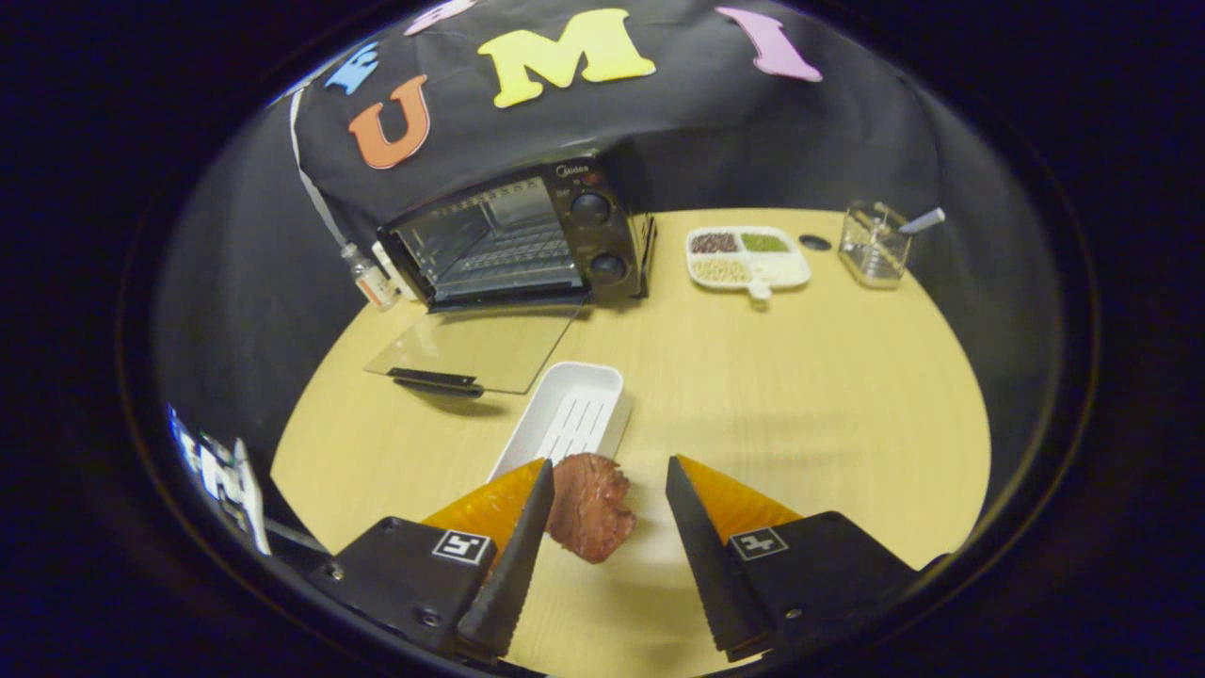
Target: Open the toaster oven, put the food inside, and close the toaster oven door.
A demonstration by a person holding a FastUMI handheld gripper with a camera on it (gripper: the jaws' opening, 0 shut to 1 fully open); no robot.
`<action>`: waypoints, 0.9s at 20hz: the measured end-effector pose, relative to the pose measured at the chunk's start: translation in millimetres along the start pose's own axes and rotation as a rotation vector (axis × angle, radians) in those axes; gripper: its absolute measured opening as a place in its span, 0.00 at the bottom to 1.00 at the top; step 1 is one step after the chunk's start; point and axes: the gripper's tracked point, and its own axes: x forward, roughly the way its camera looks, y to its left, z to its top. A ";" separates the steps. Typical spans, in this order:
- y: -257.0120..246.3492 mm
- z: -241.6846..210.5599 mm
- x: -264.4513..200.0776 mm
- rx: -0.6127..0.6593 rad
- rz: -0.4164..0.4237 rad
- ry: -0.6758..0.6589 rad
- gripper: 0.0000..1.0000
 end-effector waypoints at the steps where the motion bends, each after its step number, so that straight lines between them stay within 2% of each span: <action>1: 2.1 -7.6 1.0 0.043 0.054 0.036 0.75; 4: 8.8 -16.9 3.8 0.189 0.205 0.115 0.50; 6: 6.7 -13.4 6.7 0.247 0.237 0.124 0.33; 8: 10.2 -9.9 4.4 0.259 0.267 0.129 0.24; 10: 10.3 -9.1 0.9 0.248 0.261 0.132 0.18; 13: 11.4 1.2 -7.3 0.246 0.248 0.109 0.17; 18: 25.8 39.7 -31.7 0.325 0.234 0.006 0.17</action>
